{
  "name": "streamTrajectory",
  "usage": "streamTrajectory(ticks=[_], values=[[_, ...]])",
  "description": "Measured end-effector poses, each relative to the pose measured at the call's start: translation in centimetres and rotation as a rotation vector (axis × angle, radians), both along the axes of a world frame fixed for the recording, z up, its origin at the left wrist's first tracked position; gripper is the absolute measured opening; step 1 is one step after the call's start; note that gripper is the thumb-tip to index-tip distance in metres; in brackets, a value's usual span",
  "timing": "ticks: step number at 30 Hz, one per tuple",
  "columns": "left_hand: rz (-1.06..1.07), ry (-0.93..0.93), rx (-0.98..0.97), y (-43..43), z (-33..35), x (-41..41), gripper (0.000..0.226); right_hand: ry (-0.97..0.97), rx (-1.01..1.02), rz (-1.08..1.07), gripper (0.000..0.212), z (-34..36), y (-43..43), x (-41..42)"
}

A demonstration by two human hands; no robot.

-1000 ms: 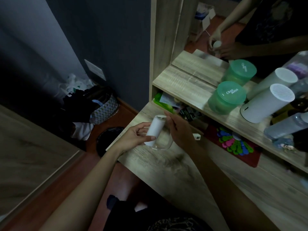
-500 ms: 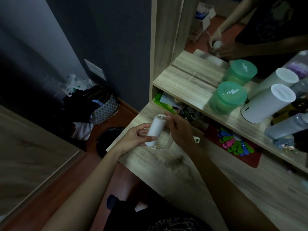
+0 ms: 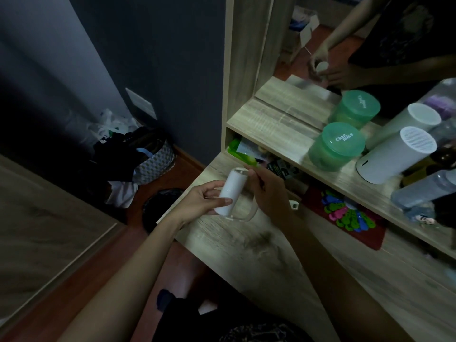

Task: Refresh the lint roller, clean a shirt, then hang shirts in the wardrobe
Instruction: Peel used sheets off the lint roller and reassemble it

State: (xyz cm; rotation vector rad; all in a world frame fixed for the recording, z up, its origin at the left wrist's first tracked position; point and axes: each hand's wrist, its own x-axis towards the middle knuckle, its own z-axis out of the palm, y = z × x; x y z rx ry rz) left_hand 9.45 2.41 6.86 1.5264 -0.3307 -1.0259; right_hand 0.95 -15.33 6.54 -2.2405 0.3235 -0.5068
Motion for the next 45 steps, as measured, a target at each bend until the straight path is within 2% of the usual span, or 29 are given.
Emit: streamTrajectory(ticks=[5, 8, 12, 14, 18, 22, 30, 33, 39, 42, 45], values=[[0.029, 0.041, -0.015, -0.1, 0.0, -0.1, 0.046, -0.045, -0.073, 0.015, 0.047, 0.5, -0.1, 0.3], [0.057, 0.063, -0.012, -0.4, 0.1, 0.1, 0.046, -0.008, -0.122, 0.039, 0.051, 0.4, -0.2, 0.5], [0.118, 0.063, -0.002, -0.7, 0.6, 0.6, 0.04, 0.074, -0.019, 0.054, 0.047, 0.5, 0.2, 0.5], [0.152, 0.021, 0.016, -1.0, 1.0, 0.7, 0.036, 0.068, 0.009, -0.004, 0.041, 0.2, 0.5, 0.6], [0.311, -0.1, 0.081, -1.8, 1.0, 0.9, 0.038, 0.077, 0.132, -0.251, 0.028, -0.3, 1.6, 1.1], [0.423, -0.09, 0.035, -2.6, 0.8, 0.8, 0.041, 0.041, 0.213, -0.366, 0.027, -0.2, 2.8, 1.2], [0.437, -0.166, 0.02, -3.2, 1.3, 0.3, 0.035, -0.03, 0.095, -0.441, 0.027, 0.3, 3.5, 1.6], [0.437, -0.101, -0.021, -3.2, 1.2, 0.3, 0.037, -0.073, -0.004, -0.42, 0.027, 0.1, 3.1, 1.4], [0.284, 0.114, 0.017, -2.0, 1.3, 1.0, 0.041, 0.044, -0.135, -0.34, 0.03, -0.1, 1.4, 1.1], [0.157, 0.145, 0.024, -1.5, 1.4, 1.1, 0.043, 0.202, -0.002, -0.226, 0.036, 0.0, 0.7, 0.9], [0.175, 0.241, 0.0, -1.6, 1.0, 0.7, 0.038, 0.14, -0.017, -0.277, 0.04, -0.3, 1.0, 1.0]])
